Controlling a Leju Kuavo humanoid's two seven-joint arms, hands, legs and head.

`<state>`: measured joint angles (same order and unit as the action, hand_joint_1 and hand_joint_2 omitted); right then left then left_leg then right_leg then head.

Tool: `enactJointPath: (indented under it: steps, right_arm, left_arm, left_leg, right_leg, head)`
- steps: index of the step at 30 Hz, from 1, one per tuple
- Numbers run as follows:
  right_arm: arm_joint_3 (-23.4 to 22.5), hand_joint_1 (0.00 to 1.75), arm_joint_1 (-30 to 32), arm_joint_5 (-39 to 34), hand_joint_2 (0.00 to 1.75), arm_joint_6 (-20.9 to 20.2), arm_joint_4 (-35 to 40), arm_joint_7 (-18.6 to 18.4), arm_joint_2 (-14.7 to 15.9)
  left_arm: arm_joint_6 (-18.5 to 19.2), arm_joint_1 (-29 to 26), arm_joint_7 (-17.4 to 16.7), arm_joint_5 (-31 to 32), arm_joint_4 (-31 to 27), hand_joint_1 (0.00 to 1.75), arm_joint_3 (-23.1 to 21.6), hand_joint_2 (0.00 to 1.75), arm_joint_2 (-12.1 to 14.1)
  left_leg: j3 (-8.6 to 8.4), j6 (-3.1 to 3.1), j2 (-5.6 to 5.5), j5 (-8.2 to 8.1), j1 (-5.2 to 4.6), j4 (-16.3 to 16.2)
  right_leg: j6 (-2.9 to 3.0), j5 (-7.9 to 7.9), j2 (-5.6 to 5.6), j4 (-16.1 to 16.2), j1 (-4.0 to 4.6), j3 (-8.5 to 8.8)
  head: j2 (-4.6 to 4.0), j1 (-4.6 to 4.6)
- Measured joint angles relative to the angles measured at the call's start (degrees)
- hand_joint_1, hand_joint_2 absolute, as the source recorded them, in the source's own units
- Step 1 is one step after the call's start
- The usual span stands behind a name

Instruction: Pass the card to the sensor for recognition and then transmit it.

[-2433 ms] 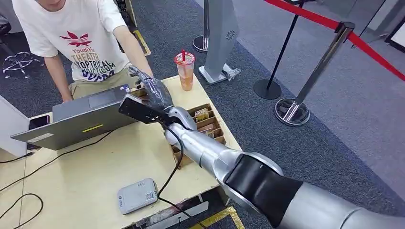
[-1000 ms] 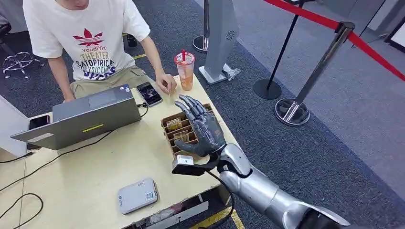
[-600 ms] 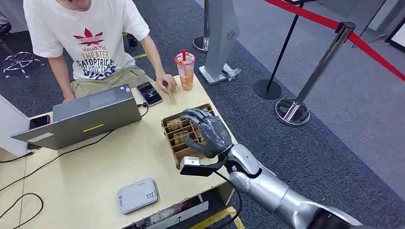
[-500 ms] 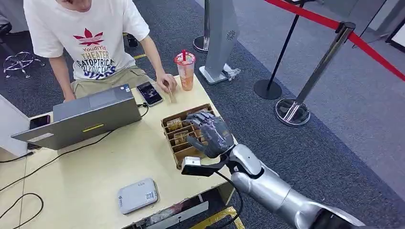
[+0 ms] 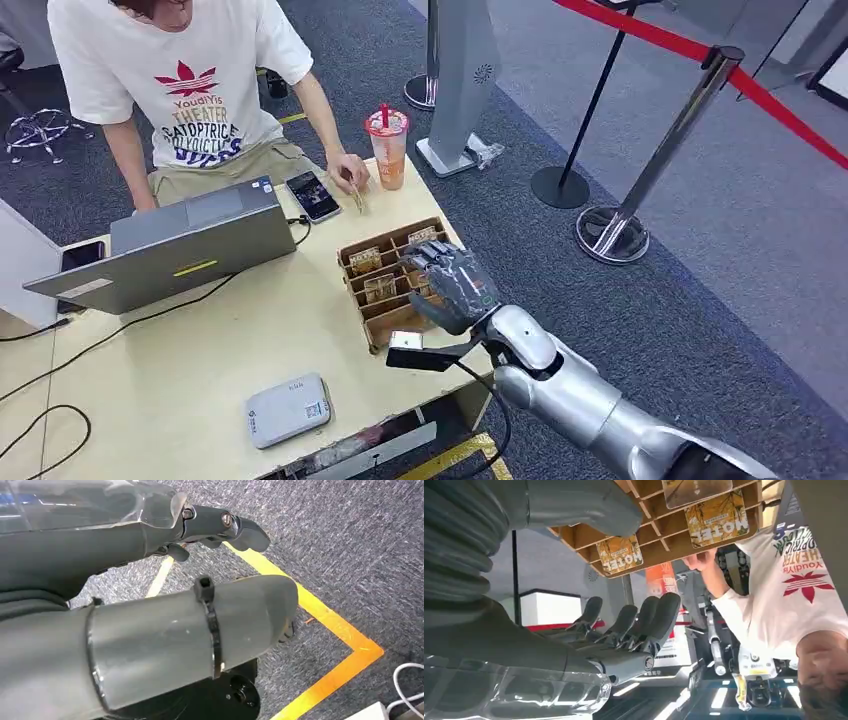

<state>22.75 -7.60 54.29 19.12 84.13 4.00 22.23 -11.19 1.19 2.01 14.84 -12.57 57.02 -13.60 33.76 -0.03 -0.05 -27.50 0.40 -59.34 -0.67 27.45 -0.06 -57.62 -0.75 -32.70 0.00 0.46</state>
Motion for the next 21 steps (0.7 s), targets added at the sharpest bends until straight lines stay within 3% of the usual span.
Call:
enactJointPath:
  steps: [1, 4, 7, 14, 17, 21]
  right_arm:
    - [-0.02, 1.03, 0.00, 0.00, 1.75, 0.00, 0.00, 0.00, 0.00]
    - [-0.20, 0.80, 0.09, 1.33, 1.75, -0.02, 0.00, -0.70, 0.11]
    - [-0.48, 0.73, 0.45, 2.82, 1.75, 0.00, 0.00, -1.49, 0.15]
    - [-1.68, 0.79, 1.72, 3.48, 1.75, -0.15, 0.00, -1.81, 0.15]
    - [-1.86, 0.94, 2.02, 3.45, 1.75, -0.15, 0.00, -1.81, 0.20]
    - [-2.56, 0.82, 2.74, 3.50, 1.75, -0.15, 0.00, -2.12, 0.50]
  left_arm:
    - [0.02, 0.01, 0.00, 0.00, -0.04, 0.00, 0.00, 0.00, 0.00]
    - [0.04, 0.01, 0.00, 0.22, -0.09, 0.00, 0.02, 0.00, 0.00]
    - [0.22, 0.01, -0.02, 0.48, -0.13, 0.00, 0.04, 0.00, 0.02]
    - [0.39, 0.00, -0.11, 1.11, -0.37, 0.00, 0.07, 0.00, 0.02]
    - [0.39, 0.00, -0.11, 1.31, -0.39, 0.00, 0.07, 0.00, 0.02]
    - [0.59, 0.00, -0.13, 1.66, -0.42, 0.00, 0.07, 0.00, 0.11]
  left_leg:
    - [0.00, 0.00, 0.00, 0.00, 0.00, 0.00]
    - [0.00, 0.00, 0.00, 0.00, 0.00, 0.00]
    - [0.00, 0.00, 0.00, 0.00, 0.00, 0.00]
    - [0.00, 0.00, 0.00, 0.00, 0.00, 0.00]
    - [-0.01, 0.00, 0.00, 0.00, 0.00, 0.00]
    - [0.00, 0.00, 0.00, 0.00, 0.00, 0.00]
  right_leg:
    - [0.00, 0.00, 0.00, 0.00, 0.00, 0.00]
    - [0.00, 0.00, 0.00, 0.00, 0.00, 0.00]
    - [0.00, 0.00, 0.00, 0.00, 0.00, 0.00]
    - [0.00, 0.00, 0.00, 0.00, 0.00, 0.00]
    - [0.00, 0.00, 0.00, 0.00, 0.00, 0.00]
    - [0.00, 0.00, -0.01, 0.00, 0.00, 0.00]
  head:
    - [0.00, 0.00]
    - [0.00, 0.00]
    - [0.00, -0.02]
    - [0.00, 0.00]
    - [0.00, 0.00]
    - [0.00, -0.02]
